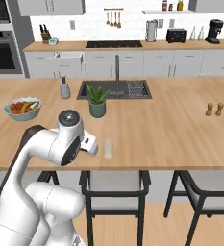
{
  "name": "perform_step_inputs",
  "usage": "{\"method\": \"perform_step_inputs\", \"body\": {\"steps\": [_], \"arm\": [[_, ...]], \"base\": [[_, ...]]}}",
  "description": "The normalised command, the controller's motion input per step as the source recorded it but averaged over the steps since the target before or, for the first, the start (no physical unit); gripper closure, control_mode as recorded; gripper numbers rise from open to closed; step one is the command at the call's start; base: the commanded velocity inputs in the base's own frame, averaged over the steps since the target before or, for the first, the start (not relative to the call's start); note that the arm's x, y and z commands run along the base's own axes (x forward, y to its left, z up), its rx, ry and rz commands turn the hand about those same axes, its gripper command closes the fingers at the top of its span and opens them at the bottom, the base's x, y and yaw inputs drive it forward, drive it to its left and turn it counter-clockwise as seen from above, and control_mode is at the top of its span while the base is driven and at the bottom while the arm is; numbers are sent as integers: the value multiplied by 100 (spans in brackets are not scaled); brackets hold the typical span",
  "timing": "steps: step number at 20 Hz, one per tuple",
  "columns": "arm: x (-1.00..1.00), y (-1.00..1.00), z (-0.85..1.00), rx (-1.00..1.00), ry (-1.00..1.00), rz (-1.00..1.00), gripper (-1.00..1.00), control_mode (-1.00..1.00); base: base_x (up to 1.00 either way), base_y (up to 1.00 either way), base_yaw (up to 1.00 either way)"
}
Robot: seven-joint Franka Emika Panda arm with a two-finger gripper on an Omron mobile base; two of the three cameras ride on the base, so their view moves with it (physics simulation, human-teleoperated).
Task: Take a straw from the drawer in front and place it inside the glass cup on the dining counter.
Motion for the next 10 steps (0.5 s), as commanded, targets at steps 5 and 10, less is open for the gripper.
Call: {"method": "perform_step_inputs", "body": {"steps": [5,10], "arm": [[48,-19,24,-12,-16,2,100,-100],[35,-80,11,2,-28,11,100,-100]], "base": [[0,0,0],[0,0,0]]}}
